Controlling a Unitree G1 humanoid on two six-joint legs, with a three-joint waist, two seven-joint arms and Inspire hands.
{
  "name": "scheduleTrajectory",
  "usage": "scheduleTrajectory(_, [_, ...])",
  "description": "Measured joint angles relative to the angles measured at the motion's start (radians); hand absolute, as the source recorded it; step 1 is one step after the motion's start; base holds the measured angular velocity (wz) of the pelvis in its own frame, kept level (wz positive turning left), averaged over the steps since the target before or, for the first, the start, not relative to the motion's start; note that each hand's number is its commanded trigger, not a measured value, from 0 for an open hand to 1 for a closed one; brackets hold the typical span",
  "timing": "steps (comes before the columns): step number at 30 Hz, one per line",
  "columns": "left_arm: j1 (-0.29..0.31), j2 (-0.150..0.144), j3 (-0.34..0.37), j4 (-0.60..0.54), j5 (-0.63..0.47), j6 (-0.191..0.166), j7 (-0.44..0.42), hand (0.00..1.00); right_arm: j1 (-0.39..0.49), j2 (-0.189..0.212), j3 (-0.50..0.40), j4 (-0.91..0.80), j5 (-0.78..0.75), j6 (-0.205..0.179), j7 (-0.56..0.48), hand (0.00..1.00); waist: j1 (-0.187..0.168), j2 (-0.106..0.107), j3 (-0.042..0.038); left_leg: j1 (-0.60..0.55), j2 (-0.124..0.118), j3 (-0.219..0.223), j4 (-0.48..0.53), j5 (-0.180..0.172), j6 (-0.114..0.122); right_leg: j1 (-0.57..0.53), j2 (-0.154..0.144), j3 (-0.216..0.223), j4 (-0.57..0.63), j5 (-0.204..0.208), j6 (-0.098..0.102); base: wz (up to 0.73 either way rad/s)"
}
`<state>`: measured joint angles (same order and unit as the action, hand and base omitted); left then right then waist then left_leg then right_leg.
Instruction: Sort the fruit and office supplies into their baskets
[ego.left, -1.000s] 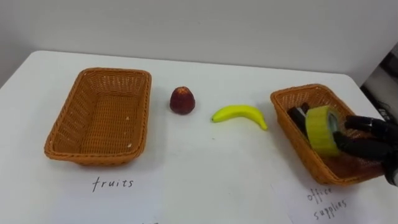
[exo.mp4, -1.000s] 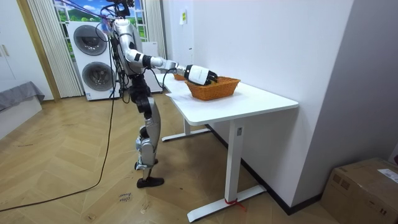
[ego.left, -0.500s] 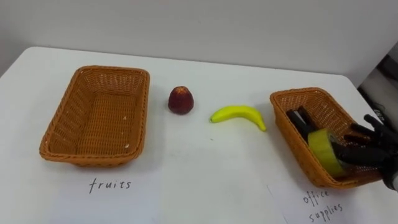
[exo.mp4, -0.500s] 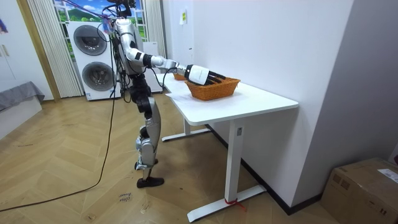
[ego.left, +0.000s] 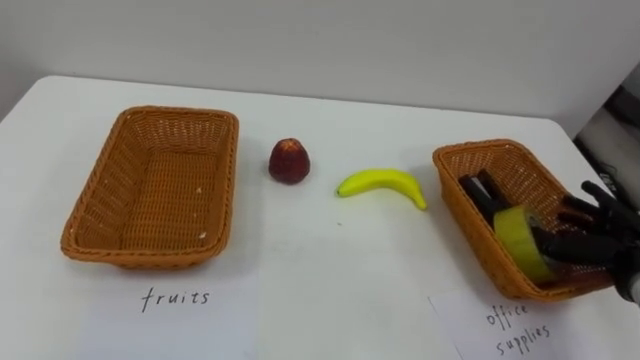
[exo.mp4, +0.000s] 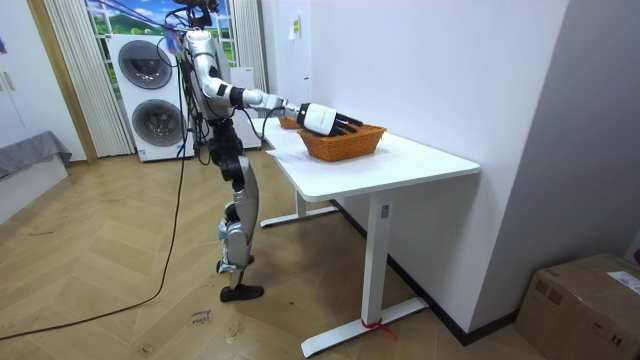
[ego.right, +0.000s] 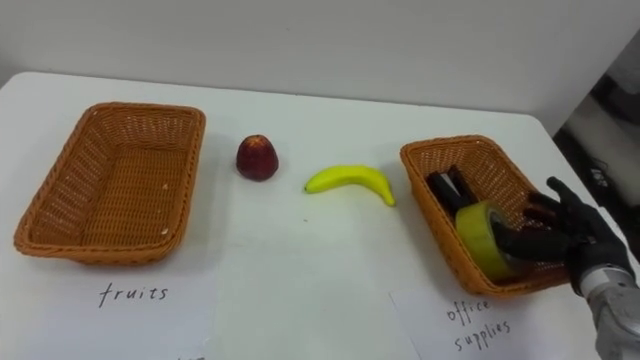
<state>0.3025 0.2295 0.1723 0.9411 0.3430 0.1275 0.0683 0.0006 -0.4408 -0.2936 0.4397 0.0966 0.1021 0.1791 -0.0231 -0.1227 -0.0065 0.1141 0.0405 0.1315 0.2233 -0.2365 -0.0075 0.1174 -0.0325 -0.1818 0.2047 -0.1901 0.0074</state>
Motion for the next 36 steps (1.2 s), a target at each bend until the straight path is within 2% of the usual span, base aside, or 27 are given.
scheduleTrajectory(5, [0.002,-0.005,-0.003,0.024,0.0,-0.007,0.006,0.0,0.002,0.0,0.0,-0.109,-0.059,0.001,-0.011,0.0,0.0,0.002,-0.0009,-0.003,0.0,0.006,0.0,0.0,0.0,-0.002,0.0,0.007,0.0,0.0,0.0,-0.03])
scheduleTrajectory(11, [0.008,-0.009,0.002,0.038,0.006,-0.006,0.014,0.0,0.001,0.0,-0.003,-0.328,-0.058,-0.002,-0.1,0.0,0.002,0.007,0.0047,0.005,0.0,0.007,-0.01,0.001,0.0,-0.011,0.001,0.008,-0.002,-0.001,-0.001,0.0])
scheduleTrajectory(15, [0.017,-0.016,0.003,0.039,0.006,-0.005,0.018,0.0,0.0,0.001,-0.002,-0.417,-0.061,-0.003,-0.14,0.0,0.009,0.002,0.0068,0.012,-0.001,0.007,-0.019,0.0,0.0,-0.005,0.001,0.01,-0.002,-0.001,0.0,0.0])
scheduleTrajectory(18, [0.023,-0.023,0.003,0.037,0.022,-0.004,0.018,0.0,-0.003,0.001,-0.004,-0.495,-0.067,-0.004,-0.167,0.0,0.007,0.007,0.0093,0.014,0.0,0.008,-0.025,0.0,0.0,0.001,0.002,0.01,0.0,-0.001,0.0,0.0])
scheduleTrajectory(28, [0.021,-0.024,-0.001,0.035,0.023,-0.004,0.017,0.0,-0.089,0.001,0.0,-0.507,-0.066,-0.004,-0.202,0.0,0.013,0.011,0.0095,0.017,0.0,0.008,-0.026,0.0,0.0,0.005,0.002,0.007,0.001,-0.001,0.0,0.0])
scheduleTrajectory(32, [0.017,-0.023,-0.001,0.035,0.023,-0.004,0.019,0.0,-0.109,0.001,0.007,-0.507,-0.069,-0.004,-0.203,0.0,0.029,0.01,0.0094,0.008,0.0,0.007,-0.027,0.0,0.0,-0.001,0.001,0.002,0.001,-0.001,0.0,0.0])
scheduleTrajectory(34, [0.017,-0.023,0.0,0.035,0.023,-0.004,0.017,0.0,-0.129,0.001,0.023,-0.507,-0.068,-0.003,-0.203,0.0,0.035,0.005,0.0068,0.001,0.0,0.007,-0.025,0.001,0.0,-0.006,0.001,0.001,0.002,-0.001,0.0,0.0])
scheduleTrajectory(36, [0.014,-0.023,-0.001,0.04,0.022,-0.005,0.01,0.0,-0.145,0.001,0.056,-0.506,-0.058,-0.003,-0.205,0.0,0.055,0.009,0.0087,0.003,0.0,0.006,-0.023,0.001,0.0,-0.003,0.001,-0.001,0.001,0.0,-0.001,0.0])
